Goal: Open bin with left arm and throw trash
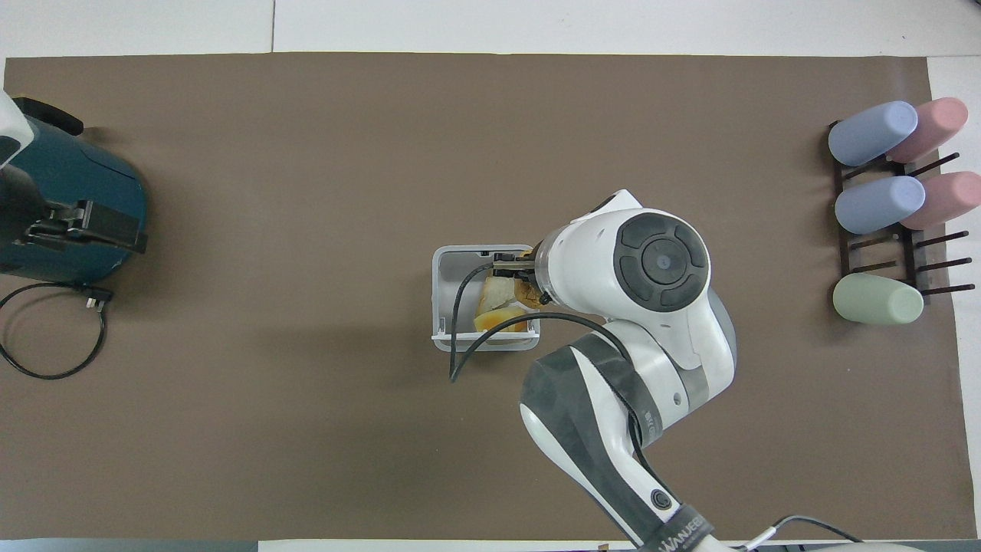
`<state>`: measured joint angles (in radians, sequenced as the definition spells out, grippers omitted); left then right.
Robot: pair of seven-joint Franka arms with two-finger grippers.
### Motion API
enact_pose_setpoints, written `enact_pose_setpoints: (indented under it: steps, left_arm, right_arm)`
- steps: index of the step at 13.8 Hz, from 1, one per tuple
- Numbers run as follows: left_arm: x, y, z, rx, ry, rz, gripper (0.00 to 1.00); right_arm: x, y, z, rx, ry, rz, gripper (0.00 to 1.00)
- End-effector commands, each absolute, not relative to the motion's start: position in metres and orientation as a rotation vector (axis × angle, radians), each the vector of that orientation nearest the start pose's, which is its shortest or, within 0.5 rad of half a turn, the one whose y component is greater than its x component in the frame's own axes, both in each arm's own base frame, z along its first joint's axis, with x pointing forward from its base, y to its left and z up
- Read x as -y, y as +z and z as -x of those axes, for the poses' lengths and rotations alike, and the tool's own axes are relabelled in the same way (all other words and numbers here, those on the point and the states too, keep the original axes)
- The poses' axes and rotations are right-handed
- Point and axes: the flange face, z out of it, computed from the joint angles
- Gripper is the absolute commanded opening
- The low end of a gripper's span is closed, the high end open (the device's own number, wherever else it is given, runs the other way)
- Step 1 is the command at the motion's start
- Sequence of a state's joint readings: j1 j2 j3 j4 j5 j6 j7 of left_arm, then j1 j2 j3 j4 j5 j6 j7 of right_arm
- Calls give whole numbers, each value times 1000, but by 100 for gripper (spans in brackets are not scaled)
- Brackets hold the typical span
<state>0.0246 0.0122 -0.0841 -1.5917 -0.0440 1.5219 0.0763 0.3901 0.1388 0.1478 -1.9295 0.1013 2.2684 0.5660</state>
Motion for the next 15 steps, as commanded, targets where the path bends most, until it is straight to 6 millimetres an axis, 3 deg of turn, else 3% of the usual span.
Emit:
enact_pose_setpoints:
  steps: [1,2,5,6,7,10,13,14,15]
  left_arm:
    - [40,631,-541,-262,161,3116,100]
    - [43,639,-537,-260,135,3117,100]
    - [56,634,-531,-162,105,3118,100]
    - [60,626,-529,-152,109,3118,100]
    - [68,624,-523,-173,99,3115,100]
    - [85,613,-512,-223,124,3106,100]
    - [83,618,-526,-239,-9,3114,100]
    - [83,622,-527,-239,-21,3113,100]
    - [84,623,-528,-242,-11,3113,100]
  right_arm:
    - [-325,429,-523,-129,-153,2916,0]
    - [-331,426,-523,-119,-169,2905,0]
    - [-336,420,-517,-102,-152,2912,0]
    - [-343,420,-512,-84,-142,2915,45]
    - [-343,420,-512,-83,-140,2916,99]
    - [-333,423,-521,-112,-143,2916,100]
    - [-326,426,-521,-107,-117,2947,100]
    - [-312,434,-527,-135,-126,2949,100]
    - [-283,439,-541,-195,-138,2949,100]
